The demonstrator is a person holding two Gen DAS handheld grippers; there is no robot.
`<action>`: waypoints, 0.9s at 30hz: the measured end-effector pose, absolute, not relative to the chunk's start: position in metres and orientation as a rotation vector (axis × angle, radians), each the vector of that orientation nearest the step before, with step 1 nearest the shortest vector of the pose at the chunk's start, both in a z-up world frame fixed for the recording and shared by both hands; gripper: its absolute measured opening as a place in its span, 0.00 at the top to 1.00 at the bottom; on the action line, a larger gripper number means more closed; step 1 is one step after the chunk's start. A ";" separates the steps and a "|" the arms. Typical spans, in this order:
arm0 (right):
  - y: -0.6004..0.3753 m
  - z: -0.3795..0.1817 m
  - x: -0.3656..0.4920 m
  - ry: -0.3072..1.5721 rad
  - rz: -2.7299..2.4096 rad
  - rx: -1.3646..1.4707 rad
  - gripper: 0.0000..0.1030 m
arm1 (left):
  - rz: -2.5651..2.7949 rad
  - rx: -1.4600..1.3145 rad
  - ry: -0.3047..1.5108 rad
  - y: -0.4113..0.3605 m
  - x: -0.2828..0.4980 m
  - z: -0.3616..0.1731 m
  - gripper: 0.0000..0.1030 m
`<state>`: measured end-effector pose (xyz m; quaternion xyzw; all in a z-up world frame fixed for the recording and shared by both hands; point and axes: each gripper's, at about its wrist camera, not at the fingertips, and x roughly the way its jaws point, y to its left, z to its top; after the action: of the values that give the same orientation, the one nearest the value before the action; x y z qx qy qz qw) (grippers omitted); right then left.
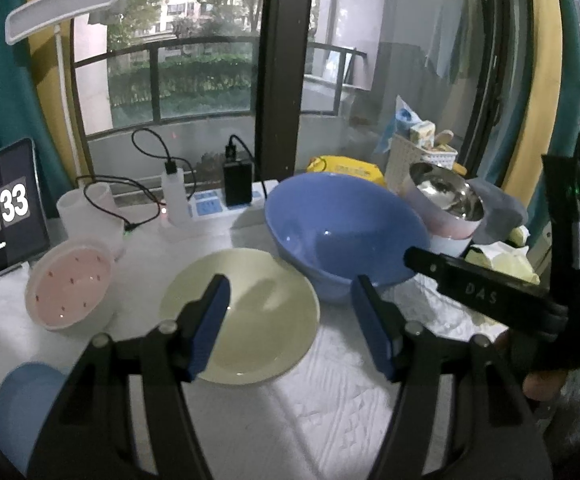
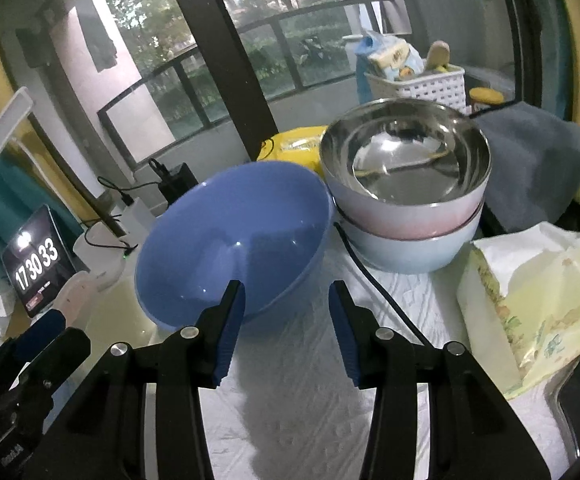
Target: Organize plates and bowls
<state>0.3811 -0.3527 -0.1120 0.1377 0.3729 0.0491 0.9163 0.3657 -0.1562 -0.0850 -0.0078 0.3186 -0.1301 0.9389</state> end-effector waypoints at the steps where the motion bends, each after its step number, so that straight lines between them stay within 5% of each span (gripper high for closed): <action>1: -0.353 -0.113 0.381 0.769 0.102 0.278 0.55 | -0.266 -0.016 0.654 -0.156 0.367 -0.086 0.37; 15: -0.360 -0.144 0.386 0.848 0.077 0.307 0.56 | -0.241 0.023 0.630 -0.172 0.391 -0.094 0.37; 20: -0.358 -0.149 0.389 0.860 0.089 0.303 0.68 | -0.230 0.090 0.603 -0.186 0.398 -0.100 0.38; 22: -0.358 -0.151 0.389 0.867 0.095 0.298 0.76 | -0.235 0.094 0.616 -0.189 0.402 -0.103 0.47; 27: -0.359 -0.150 0.388 0.860 0.102 0.301 0.77 | -0.258 0.117 0.649 -0.193 0.405 -0.111 0.72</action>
<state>0.3881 -0.3590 -0.1501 0.1454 0.4151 0.0490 0.8968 0.4054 -0.1928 -0.1112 0.0574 0.3180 -0.1263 0.9379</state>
